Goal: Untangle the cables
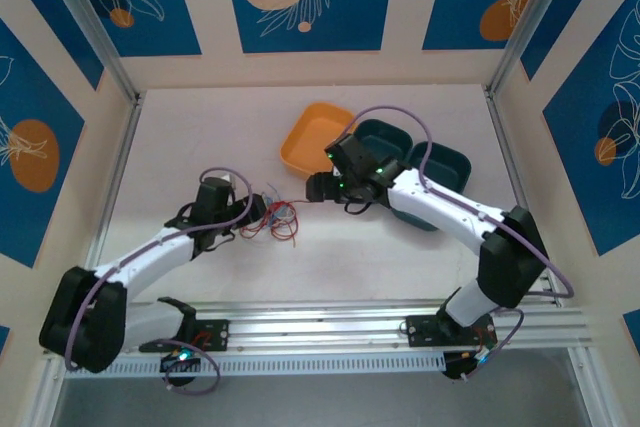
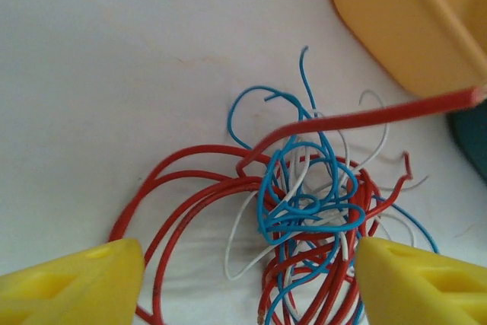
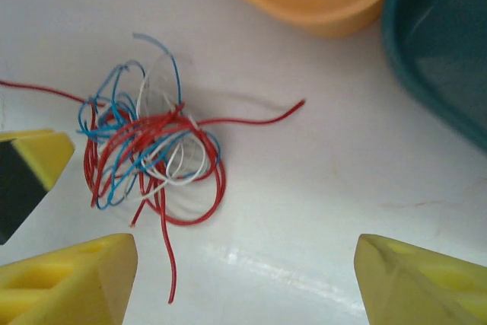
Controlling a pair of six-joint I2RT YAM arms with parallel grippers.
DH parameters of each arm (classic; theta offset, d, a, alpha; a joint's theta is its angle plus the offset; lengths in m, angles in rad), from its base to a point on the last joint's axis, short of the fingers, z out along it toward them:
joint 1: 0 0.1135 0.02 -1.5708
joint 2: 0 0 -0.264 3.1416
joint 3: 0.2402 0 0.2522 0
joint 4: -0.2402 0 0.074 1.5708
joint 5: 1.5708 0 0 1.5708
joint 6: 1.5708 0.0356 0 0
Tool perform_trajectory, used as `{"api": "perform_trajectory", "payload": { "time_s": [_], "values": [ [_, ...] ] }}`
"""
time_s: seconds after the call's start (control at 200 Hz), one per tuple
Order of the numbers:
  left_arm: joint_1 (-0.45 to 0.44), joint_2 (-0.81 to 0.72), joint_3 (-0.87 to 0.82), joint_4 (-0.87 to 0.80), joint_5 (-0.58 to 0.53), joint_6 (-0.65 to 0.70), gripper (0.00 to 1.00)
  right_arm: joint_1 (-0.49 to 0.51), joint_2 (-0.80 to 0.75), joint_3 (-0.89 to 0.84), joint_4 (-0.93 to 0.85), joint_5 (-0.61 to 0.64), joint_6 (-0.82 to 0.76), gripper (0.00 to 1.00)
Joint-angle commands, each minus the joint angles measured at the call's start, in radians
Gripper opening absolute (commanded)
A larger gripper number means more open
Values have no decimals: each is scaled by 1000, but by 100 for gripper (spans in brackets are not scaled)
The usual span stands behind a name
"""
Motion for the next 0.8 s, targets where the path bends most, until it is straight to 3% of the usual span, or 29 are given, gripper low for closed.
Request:
{"api": "perform_trajectory", "payload": {
  "time_s": [0.0, 0.105, 0.28, 0.43, 0.645, 0.795],
  "values": [
    [-41, 73, 20, 85, 33, -15, 59, 7, 51, 38, -37, -97, 54, 73],
    [-86, 146, 47, 149, 73, -19, 39, 10, 78, 48, -42, -121, 65, 70],
    [-153, 219, 83, 272, 137, -80, 35, 5, 96, 69, -70, -135, 59, 64],
    [-169, 185, 72, 300, 116, -140, 43, 12, 94, 69, -79, -142, 59, 56],
    [-168, -4, 48, 112, -84, -151, 54, 69, 124, 131, -140, -97, 46, 41],
    [-166, -162, 12, -10, -266, -160, 67, 116, 190, 239, -227, -29, 15, 33]
  ]
}}
